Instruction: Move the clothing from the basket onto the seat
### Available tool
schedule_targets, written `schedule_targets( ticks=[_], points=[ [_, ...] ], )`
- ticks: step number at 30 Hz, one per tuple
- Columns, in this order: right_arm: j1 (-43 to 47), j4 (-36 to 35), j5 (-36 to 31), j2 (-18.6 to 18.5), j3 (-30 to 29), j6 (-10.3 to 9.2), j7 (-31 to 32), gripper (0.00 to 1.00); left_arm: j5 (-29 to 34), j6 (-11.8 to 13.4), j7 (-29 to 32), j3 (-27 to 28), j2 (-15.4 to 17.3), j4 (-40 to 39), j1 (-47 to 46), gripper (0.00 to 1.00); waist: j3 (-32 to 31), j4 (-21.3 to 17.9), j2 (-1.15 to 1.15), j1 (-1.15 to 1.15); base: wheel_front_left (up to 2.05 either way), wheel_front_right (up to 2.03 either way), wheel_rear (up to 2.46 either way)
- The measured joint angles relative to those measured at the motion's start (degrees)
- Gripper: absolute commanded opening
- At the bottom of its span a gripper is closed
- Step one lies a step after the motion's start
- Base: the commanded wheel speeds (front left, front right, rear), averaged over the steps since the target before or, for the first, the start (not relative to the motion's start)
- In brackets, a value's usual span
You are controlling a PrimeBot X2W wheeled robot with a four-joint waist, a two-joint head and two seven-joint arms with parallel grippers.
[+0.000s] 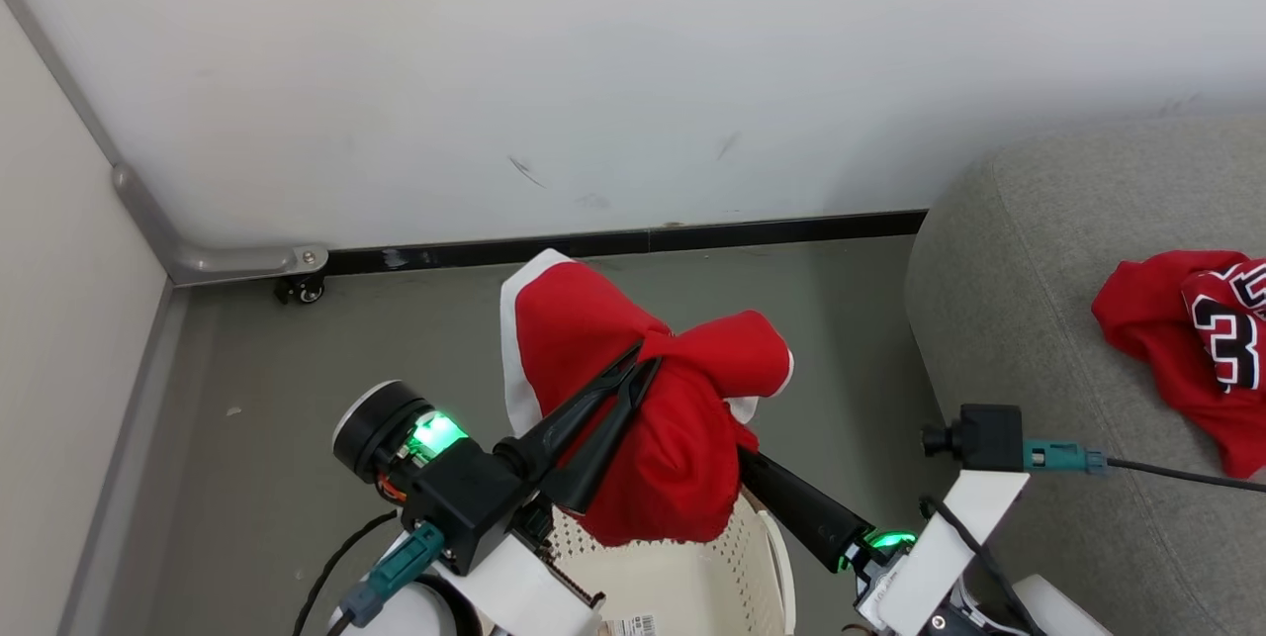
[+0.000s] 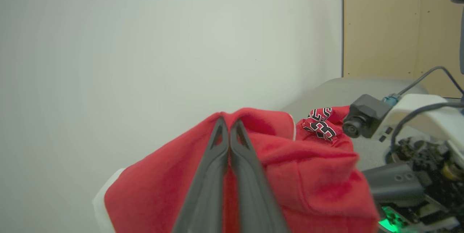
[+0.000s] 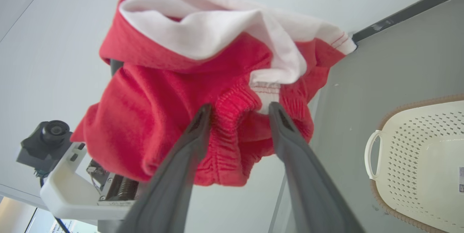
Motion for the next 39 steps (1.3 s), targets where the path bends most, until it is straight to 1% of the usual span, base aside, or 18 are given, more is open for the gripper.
schedule_targets(
  ticks=[2, 5, 6, 7, 11, 17, 27, 32, 33, 34, 35, 36, 37, 38, 39],
  points=[
    [-0.3, -0.3, -0.5, -0.5, 0.3, 0.00, 0.0, 0.39, -0.2, 0.0, 0.0, 0.0, 0.0, 0.0, 0.4, 0.00, 0.1, -0.2, 0.00, 0.00, 0.00, 0.00, 0.00],
    [-0.6, -0.6, -1.2, -1.1, 0.9, 0.00, 0.0, 0.22, -0.5, 0.0, 0.1, 0.0, 0.0, -0.1, 0.9, 0.00, 0.2, -0.4, 0.00, 0.00, 0.00, 0.00, 0.00],
    [-0.6, -0.8, -1.5, -1.2, 1.1, 0.00, -0.2, 0.07, -0.5, 0.0, 0.1, 0.1, 0.0, -0.1, 0.9, 0.00, 0.3, -0.5, 0.00, 0.00, 0.00, 0.00, 0.00],
    [-0.6, -0.9, -2.0, -1.3, 1.2, 0.00, -0.5, 0.00, -0.5, 0.0, 0.3, 0.1, 0.0, -0.1, 0.9, 0.00, 0.3, -0.6, 0.00, 0.00, 0.00, 0.00, 0.00],
    [-1.0, -1.0, -4.2, -2.2, 1.6, 0.00, -2.4, 0.00, -0.7, 0.0, 0.6, 0.4, 0.0, -0.1, 1.0, 0.00, 0.5, -0.9, 0.00, 0.00, 0.00, 0.00, 0.00],
    [-2.1, -1.7, -7.2, -4.8, 1.3, 0.00, -6.0, 0.00, -1.9, 0.1, 0.9, 1.0, -0.1, 0.8, 2.6, 0.00, 0.8, -1.3, 0.00, 0.00, 0.00, 0.00, 0.00],
    [-2.3, -2.3, -11.7, -9.5, -2.4, 0.00, -13.8, 0.00, -3.5, 0.5, 0.7, 1.7, -0.7, 3.2, 3.9, 0.00, 1.0, -2.6, 0.00, 0.00, 0.00, 0.00, 0.00],
    [-2.9, -2.4, -12.2, -10.4, -4.0, 0.00, -17.2, 0.00, -3.6, 0.5, 0.6, 1.5, -1.0, 4.1, 4.5, 0.00, 1.1, -3.4, 0.00, 0.00, 0.00, 0.00, 0.00],
    [-2.9, -2.4, -12.4, -10.4, -4.0, 0.00, -17.7, 0.00, -3.8, 0.5, 0.6, 1.5, -1.1, 4.3, 4.5, 0.05, 1.1, -3.6, 0.00, 0.00, 0.00, 0.00, 0.00],
    [-2.9, -2.4, -12.5, -10.5, -4.1, 0.00, -18.2, 0.00, -4.1, 0.5, 0.5, 1.5, -1.2, 4.4, 4.5, 0.29, 1.1, -3.7, 0.00, 0.00, 0.00, 0.00, 0.00],
    [-2.9, -2.4, -12.6, -10.5, -4.1, 0.00, -18.7, 0.00, -4.1, 0.5, 0.5, 1.5, -1.2, 4.5, 4.5, 0.45, 1.1, -3.9, 0.00, 0.00, 0.00, 0.00, 0.00],
    [-2.9, -2.4, -12.6, -10.5, -4.1, 0.00, -19.2, 0.00, -4.2, 0.5, 0.4, 1.5, -1.3, 4.6, 4.5, 0.71, 1.1, -4.0, 0.00, 0.00, 0.00, 0.00, 0.00],
    [-2.9, -2.4, -12.9, -10.6, -4.2, 0.00, -19.7, 0.00, -4.3, 0.5, 0.3, 1.4, -1.4, 4.7, 4.5, 0.89, 1.1, -4.1, 0.00, 0.00, 0.00, 0.00, 0.00],
    [-2.9, -2.3, -13.0, -10.7, -4.4, 0.00, -20.2, 0.00, -4.4, 0.5, 0.2, 1.3, -1.4, 4.7, 4.5, 1.00, 1.1, -4.2, 0.00, 0.00, 0.00, 0.00, 0.00],
    [-2.9, -2.1, -13.0, -10.9, -4.6, 0.00, -20.6, 0.00, -4.5, 0.5, 0.1, 1.3, -1.5, 4.8, 4.5, 1.00, 1.2, -4.4, 0.00, 0.00, 0.00, 0.00, 0.00]
  ],
)
